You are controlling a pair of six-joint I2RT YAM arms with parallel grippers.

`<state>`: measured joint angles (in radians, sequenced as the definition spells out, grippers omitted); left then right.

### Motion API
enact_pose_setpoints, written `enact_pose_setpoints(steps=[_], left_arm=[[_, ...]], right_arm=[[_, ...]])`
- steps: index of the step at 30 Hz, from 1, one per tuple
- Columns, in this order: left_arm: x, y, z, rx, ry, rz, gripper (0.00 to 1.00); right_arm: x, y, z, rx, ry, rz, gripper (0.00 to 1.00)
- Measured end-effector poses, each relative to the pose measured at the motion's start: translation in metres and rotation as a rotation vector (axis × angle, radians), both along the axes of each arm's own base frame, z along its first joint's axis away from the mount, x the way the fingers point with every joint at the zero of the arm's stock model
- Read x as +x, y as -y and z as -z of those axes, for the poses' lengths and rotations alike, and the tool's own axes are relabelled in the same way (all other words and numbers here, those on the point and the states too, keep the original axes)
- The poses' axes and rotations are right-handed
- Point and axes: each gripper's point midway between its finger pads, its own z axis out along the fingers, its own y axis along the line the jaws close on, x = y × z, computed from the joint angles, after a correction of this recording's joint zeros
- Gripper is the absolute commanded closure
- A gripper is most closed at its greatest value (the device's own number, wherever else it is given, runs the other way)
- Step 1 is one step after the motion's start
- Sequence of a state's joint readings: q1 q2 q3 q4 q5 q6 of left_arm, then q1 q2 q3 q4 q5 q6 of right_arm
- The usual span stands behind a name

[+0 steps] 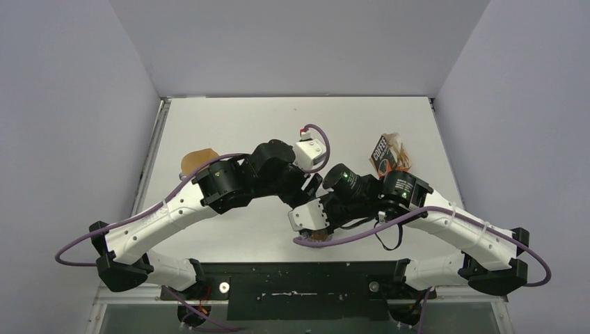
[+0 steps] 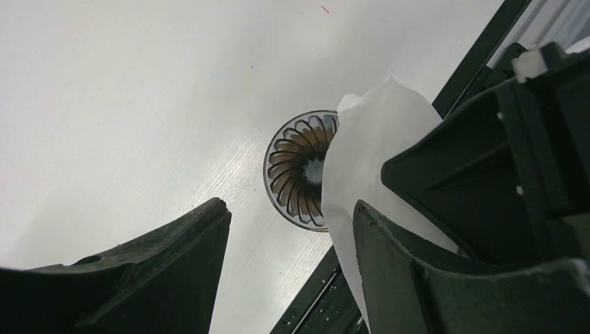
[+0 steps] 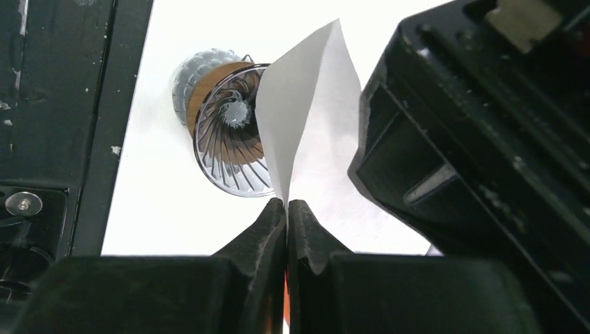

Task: Place the coffee filter in the dripper
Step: Place the coffee filter in the coffee dripper.

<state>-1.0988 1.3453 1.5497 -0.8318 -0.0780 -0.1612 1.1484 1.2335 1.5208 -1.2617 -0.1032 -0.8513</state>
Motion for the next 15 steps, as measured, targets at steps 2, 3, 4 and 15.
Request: enact_pose_setpoints(steps=[2,3,4,15], left_arm=[[0.0026,-0.0022,0.0006,0.006,0.005,-0.019,0.37],[0.0035,-0.0027,0.0005,0.007,0.007,-0.026,0.37],[0.004,-0.0032,0.0007,0.008,0.007,-0.031,0.37],[0.0087,-0.0062,0.0012,0.016,0.018,-0.062,0.37]], right_arm=[[-0.0028,-0.0019,-0.0041,0.019,0.008,-0.015,1.0],[-0.0037,-0.0022,-0.0057,0.027,0.011,-0.02,1.0],[-0.0052,-0.0025,-0.007,0.032,0.013,-0.026,1.0],[-0.0091,-0.0019,-0.006,0.033,0.023,-0.049,1.0]])
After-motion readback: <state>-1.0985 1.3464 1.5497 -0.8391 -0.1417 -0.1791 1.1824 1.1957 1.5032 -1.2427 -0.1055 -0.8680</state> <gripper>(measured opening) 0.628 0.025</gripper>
